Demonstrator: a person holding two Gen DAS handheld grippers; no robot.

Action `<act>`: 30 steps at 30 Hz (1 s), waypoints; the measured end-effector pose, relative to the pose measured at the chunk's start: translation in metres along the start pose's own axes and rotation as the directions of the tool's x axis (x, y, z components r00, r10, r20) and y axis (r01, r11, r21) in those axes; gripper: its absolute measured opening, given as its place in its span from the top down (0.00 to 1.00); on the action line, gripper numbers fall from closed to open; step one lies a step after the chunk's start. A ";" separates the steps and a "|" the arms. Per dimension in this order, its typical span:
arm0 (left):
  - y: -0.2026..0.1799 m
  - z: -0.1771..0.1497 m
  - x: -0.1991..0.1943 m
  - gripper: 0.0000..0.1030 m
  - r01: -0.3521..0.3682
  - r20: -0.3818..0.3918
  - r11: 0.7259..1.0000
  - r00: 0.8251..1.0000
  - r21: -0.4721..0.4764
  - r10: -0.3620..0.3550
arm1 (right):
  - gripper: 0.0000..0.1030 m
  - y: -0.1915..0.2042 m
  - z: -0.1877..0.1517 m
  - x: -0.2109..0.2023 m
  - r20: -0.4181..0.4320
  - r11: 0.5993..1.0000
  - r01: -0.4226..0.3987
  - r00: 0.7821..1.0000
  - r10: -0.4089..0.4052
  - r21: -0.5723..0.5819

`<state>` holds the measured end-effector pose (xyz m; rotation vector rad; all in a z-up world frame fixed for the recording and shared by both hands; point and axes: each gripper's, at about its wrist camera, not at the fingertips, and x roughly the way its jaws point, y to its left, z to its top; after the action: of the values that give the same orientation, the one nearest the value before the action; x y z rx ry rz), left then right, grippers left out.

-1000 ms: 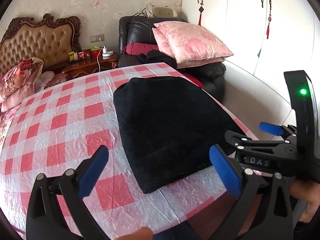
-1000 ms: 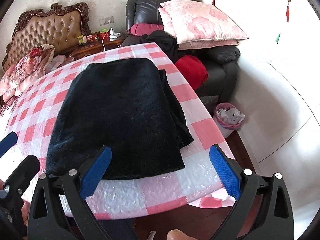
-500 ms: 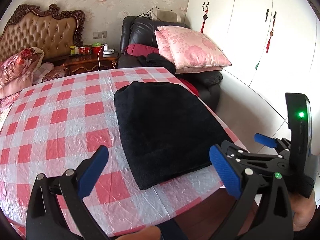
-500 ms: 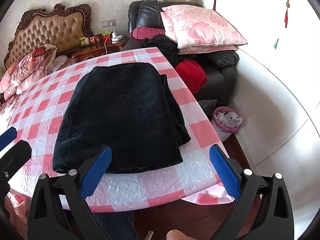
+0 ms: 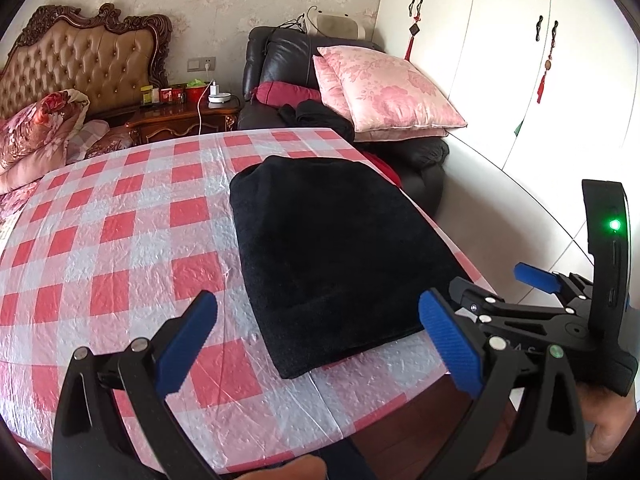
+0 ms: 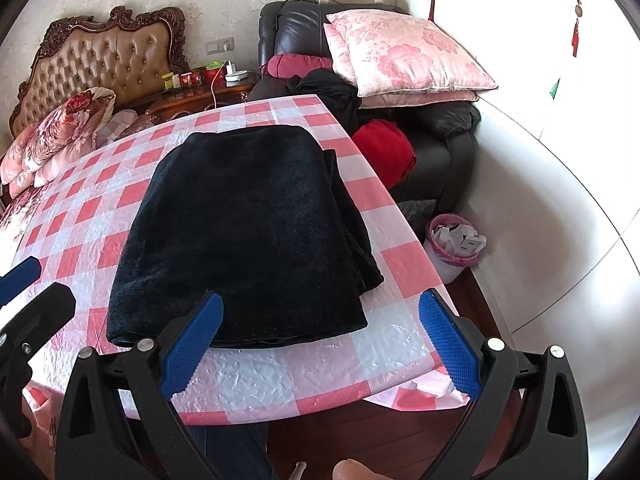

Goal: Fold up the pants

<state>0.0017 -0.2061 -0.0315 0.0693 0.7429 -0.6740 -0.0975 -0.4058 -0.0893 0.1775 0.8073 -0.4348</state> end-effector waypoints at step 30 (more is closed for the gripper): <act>0.000 -0.002 0.007 0.02 0.009 -0.014 1.000 1.000 -0.006 -0.009 | 0.07 0.003 -0.005 0.005 -0.007 1.000 -0.009 1.000 0.009 -0.005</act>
<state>0.0045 -0.2093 -0.0370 0.0656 0.7587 -0.6802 -0.0963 -0.4032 -0.0961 0.1776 0.8142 -0.4242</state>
